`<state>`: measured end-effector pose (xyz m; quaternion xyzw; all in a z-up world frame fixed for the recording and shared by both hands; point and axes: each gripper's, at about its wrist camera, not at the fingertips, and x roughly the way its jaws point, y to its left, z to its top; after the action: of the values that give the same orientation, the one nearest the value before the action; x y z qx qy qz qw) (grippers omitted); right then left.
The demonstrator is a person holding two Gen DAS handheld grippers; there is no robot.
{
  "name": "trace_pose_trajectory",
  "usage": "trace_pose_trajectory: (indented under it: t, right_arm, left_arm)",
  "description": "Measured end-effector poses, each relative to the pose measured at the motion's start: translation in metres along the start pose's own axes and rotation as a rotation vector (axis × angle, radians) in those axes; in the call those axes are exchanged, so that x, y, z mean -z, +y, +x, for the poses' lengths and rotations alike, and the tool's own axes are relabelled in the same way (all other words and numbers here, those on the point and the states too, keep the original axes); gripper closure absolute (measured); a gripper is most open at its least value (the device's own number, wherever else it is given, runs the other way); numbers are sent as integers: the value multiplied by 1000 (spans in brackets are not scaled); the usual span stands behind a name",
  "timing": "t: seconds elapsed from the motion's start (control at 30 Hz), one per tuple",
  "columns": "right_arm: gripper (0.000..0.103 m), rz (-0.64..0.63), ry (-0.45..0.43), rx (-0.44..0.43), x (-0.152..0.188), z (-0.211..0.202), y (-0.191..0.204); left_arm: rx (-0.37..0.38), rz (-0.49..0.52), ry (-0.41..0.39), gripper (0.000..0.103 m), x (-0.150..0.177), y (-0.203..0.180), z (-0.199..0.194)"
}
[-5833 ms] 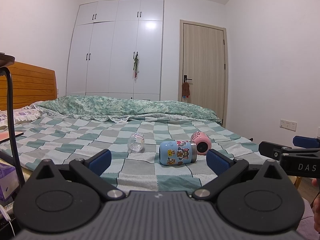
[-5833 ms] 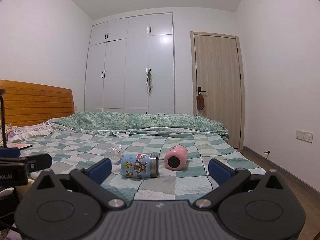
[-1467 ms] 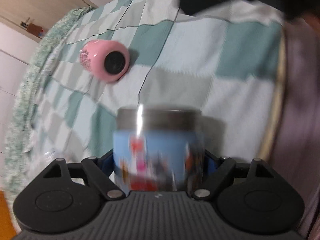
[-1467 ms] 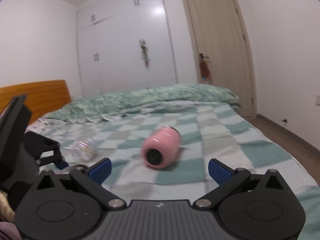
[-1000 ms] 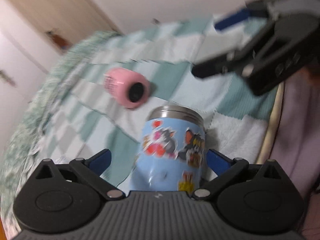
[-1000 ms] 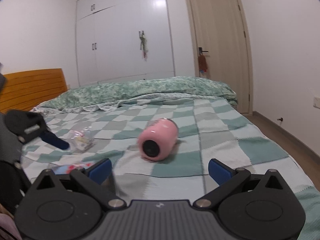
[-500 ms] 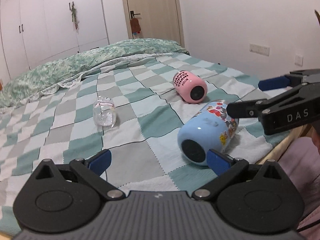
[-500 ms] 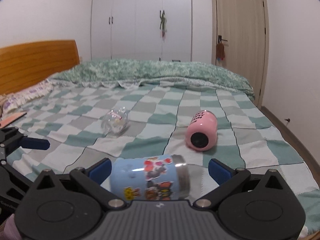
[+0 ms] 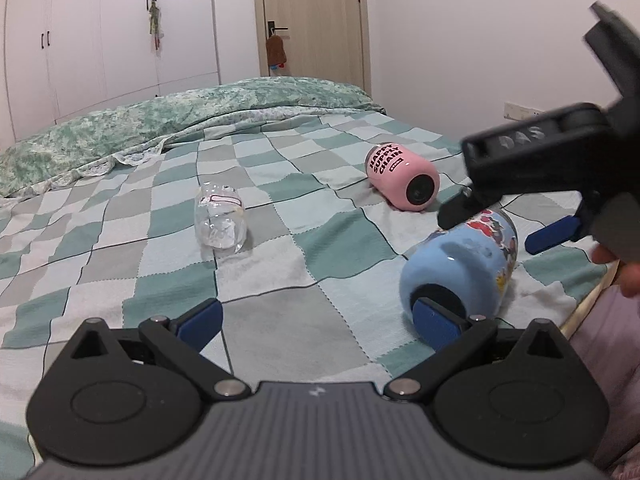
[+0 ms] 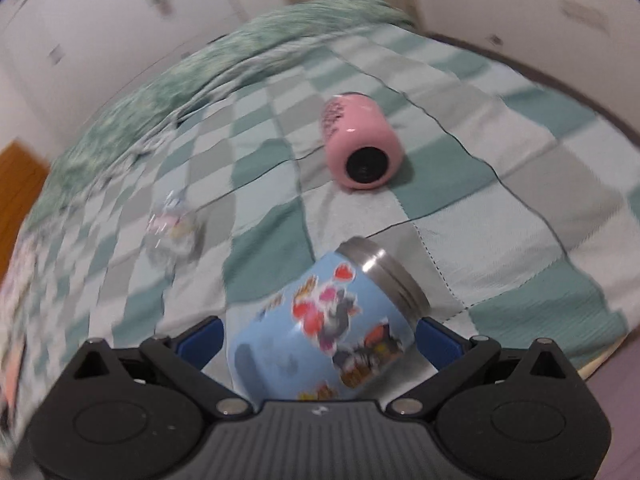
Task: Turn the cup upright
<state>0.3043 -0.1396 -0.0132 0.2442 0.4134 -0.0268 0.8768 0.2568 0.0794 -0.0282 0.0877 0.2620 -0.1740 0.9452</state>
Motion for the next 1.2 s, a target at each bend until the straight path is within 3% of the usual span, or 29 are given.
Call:
trace_pose_trajectory:
  t: [0.17,0.27,0.37,0.47,0.6,0.67,0.87,1.07,1.2]
  right_arm:
    - [0,142,83,56,-9,40,-8]
    - [0,114,102,27,-11,53,-4]
    - [7,-98,120,-30,-14,55,14]
    - [9,-342,236,-86,-27,56,36]
    - [9,-714,356,-81,-30,51,76]
    - [9,-775,370,-71,-24,56,86]
    - [9,-753,334,-58,-17,82,95]
    - [10,-746,279,-25,-10,78,98]
    - [1,-548,233,-56,-26,61,90]
  left_arm:
    - [35,-11,-3,0,-3,8,11]
    - [45,-16,3,0,-1,9,18]
    - [46,-33,9,0,0,11,23]
    - [34,-38,14,0,2,14,21]
    - [4,-43,35,0,6,17,16]
    - [-8,-49,46,0,9,18,15]
    - [-54,-76,81,0,16,28,13]
    - [-66,-92,77,0,16,37,13]
    - [-65,-106,57,0,14,42,11]
